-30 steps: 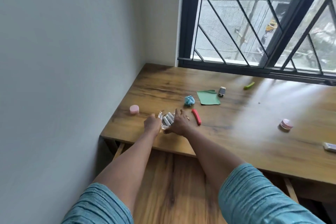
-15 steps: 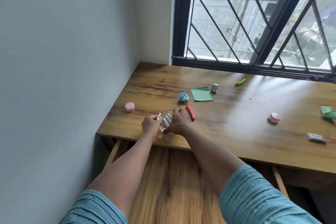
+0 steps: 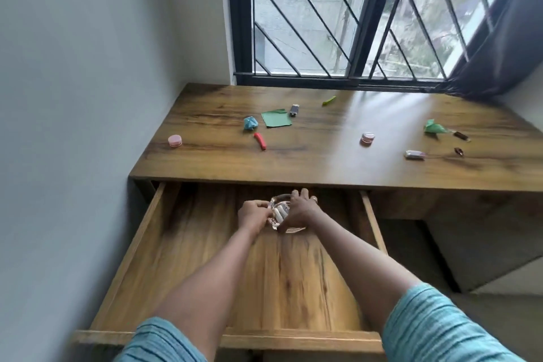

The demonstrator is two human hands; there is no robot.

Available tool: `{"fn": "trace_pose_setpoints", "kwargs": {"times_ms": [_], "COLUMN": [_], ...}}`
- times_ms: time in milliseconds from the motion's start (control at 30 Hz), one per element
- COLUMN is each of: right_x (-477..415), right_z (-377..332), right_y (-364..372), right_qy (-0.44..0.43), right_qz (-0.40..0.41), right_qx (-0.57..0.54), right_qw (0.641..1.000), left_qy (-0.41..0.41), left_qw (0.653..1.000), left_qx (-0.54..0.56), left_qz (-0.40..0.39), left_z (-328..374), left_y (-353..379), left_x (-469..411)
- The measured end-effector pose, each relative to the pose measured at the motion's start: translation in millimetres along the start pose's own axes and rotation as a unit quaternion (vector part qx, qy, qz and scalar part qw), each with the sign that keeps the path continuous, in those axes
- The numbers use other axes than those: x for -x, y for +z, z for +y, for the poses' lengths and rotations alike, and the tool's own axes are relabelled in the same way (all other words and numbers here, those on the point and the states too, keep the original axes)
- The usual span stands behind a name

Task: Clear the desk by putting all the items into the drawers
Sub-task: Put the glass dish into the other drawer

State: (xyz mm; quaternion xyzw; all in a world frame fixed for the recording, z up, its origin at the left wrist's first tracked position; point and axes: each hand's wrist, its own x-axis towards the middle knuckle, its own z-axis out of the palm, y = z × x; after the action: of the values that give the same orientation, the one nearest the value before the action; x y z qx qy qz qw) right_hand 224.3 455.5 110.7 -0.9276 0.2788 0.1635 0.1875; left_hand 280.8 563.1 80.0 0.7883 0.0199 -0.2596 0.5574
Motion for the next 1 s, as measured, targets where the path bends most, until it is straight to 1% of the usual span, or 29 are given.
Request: {"fn": "trace_pose_setpoints", "kwargs": {"times_ms": [100,300,500,733,1000], "right_x": [29,73,97,104,104], "right_z": [32,76,95,115,123], "right_y": [27,73,100,114,118], "right_qy": [0.034,0.087,0.117,0.139,0.135], "right_qz": [-0.018,-0.044,-0.034,-0.050,-0.047], "right_qx": [-0.014,-0.043,-0.083,-0.105,-0.100], "right_qw": [0.999,0.994,0.989,0.984,0.985], "left_qy": [-0.020,-0.057,-0.087,-0.087,-0.088], "left_qw": [0.999,0.995,0.991,0.984,0.986], "left_qx": [0.009,-0.010,-0.057,-0.106,-0.115], "left_qz": [-0.047,-0.078,-0.081,-0.113,-0.086], "left_z": [-27,-71,-97,-112,-118], "left_y": [23,58,76,94,102], "left_x": [33,72,82,88,89]}}
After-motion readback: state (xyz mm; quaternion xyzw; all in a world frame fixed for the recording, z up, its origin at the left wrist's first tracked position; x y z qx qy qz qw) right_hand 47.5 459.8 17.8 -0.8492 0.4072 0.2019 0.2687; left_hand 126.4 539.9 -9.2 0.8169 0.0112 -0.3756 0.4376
